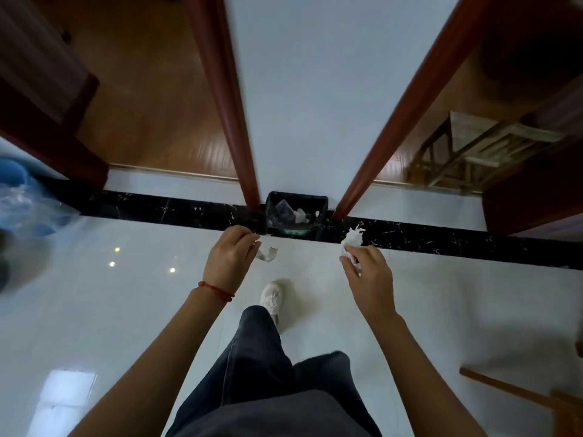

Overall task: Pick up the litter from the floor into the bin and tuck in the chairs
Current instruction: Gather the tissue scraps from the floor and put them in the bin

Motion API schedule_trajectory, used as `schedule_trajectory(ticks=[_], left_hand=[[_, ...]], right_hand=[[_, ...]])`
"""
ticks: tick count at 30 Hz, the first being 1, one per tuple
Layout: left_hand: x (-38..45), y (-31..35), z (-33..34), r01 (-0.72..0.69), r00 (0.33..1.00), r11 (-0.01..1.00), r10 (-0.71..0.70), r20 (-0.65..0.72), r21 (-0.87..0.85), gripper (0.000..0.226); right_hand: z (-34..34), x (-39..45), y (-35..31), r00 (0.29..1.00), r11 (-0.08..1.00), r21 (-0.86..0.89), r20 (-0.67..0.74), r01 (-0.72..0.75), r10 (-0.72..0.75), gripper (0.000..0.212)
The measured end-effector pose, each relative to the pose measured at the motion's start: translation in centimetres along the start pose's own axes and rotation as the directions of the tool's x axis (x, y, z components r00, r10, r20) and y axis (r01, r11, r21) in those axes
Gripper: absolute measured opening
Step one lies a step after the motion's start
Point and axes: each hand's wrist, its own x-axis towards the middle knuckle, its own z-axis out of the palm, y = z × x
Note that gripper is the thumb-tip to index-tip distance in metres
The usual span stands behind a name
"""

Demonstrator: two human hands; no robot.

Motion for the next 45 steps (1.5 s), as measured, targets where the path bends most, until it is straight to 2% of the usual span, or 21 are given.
schedule_trajectory(ticks=[8, 10, 14, 19, 26, 34, 41, 45], left_hand=[[8.5, -4.9, 1.9, -0.051, 0.995, 0.998, 0.053, 0.080, -0.029, 0.013], [9.7, -5.6, 3.0, -0.053, 0.994, 0.998, 0.056, 0.095, -0.030, 0.007], [11.6, -7.2, 5.8, -0.030, 0.992, 0.999, 0.034, 0.120, -0.031, 0.010], [13.8, -9.5, 11.1, 0.009, 0.992, 1.000, -0.006, 0.122, -0.025, 0.015], [15.2, -13.3, 19.8, 0.061, 0.993, 0.998, -0.058, 0.107, -0.022, 0.008], [16.5, -17.5, 30.2, 0.066, 0.981, 0.997, -0.059, 0.183, -0.030, 0.006], [18.4, -19.9, 36.9, 0.113, 0.969, 0.992, -0.097, 0.228, -0.061, 0.006], [20.3, -19.9, 39.4, 0.064, 0.975, 0.994, -0.042, 0.218, -0.093, 0.006]], right_hand=[[3.5, 8.2, 0.4, 0.998, 0.999, -0.024, -0.040, -0.041, 0.040, 0.016], [4.3, 9.6, 1.1, 0.999, 0.999, -0.025, -0.030, -0.041, 0.040, 0.018], [6.5, 11.9, 3.5, 0.999, 0.999, -0.013, 0.008, -0.039, 0.039, 0.018], [10.8, 14.3, 7.7, 0.995, 0.998, 0.009, 0.082, -0.058, 0.057, 0.017], [17.5, 15.5, 14.0, 0.984, 0.993, 0.026, 0.138, -0.112, 0.108, 0.021], [23.4, 15.2, 20.4, 0.973, 0.990, 0.031, 0.191, -0.138, 0.130, 0.019], [26.7, 15.2, 23.8, 0.981, 0.995, 0.030, 0.174, -0.095, 0.088, 0.020], [28.0, 15.3, 24.2, 0.983, 0.995, 0.037, 0.162, -0.093, 0.086, 0.020]])
